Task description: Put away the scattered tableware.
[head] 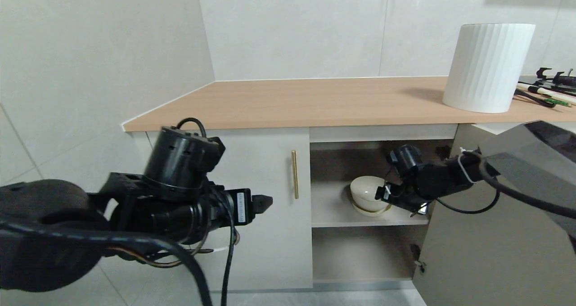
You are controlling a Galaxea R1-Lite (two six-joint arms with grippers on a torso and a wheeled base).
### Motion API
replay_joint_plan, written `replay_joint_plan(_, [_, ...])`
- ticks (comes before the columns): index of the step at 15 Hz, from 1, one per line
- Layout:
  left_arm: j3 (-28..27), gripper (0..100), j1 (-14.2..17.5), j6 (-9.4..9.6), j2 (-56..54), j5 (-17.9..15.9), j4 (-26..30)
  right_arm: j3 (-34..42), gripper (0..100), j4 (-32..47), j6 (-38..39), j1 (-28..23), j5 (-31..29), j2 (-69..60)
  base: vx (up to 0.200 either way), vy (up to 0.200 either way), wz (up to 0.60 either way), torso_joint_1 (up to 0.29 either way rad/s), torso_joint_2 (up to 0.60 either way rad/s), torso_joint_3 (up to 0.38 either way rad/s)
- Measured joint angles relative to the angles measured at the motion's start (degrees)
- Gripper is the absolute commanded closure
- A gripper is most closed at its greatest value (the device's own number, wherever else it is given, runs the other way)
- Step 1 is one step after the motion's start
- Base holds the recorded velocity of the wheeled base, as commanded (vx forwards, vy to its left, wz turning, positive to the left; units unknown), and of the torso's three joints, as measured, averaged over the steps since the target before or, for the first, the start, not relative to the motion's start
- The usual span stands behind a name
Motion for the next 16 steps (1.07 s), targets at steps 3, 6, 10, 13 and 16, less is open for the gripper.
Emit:
replay_joint_plan(3, [1.4, 0, 1.2, 0.09, -9.7, -2.3, 5.5, 9.3, 0, 0.0, -1.9, 2.7, 1.0, -13.0, 0.000, 0.000, 0.00, 0.000, 0.00, 0.000])
replay_joint_plan(6, [5.0, 0, 1.1, 0.20, -18.3, -7.0, 8.1, 20.2, 0, 0.0, -3.9, 6.3, 2.0, -27.2, 0.000, 0.000, 0.00, 0.000, 0.00, 0.000])
replay_joint_plan(10, [8.1, 0, 2.4, 0.69, -23.4, -7.7, 8.1, 33.4, 0, 0.0, -6.0, 8.9, 2.4, -42.4, 0.000, 0.000, 0.00, 0.000, 0.00, 0.000])
replay_joint_plan(13, [7.8, 0, 3.2, 2.00, -23.6, -7.7, 7.9, 37.5, 0, 0.0, -8.3, 10.4, 2.4, -48.3, -0.067, 0.000, 0.00, 0.002, 0.00, 0.004])
replay_joint_plan(16, [7.8, 0, 3.3, 2.11, -22.0, -7.5, 8.0, 39.3, 0, -0.2, -8.5, 11.3, 2.4, -49.6, -0.200, 0.000, 0.00, 0.012, 0.00, 0.001])
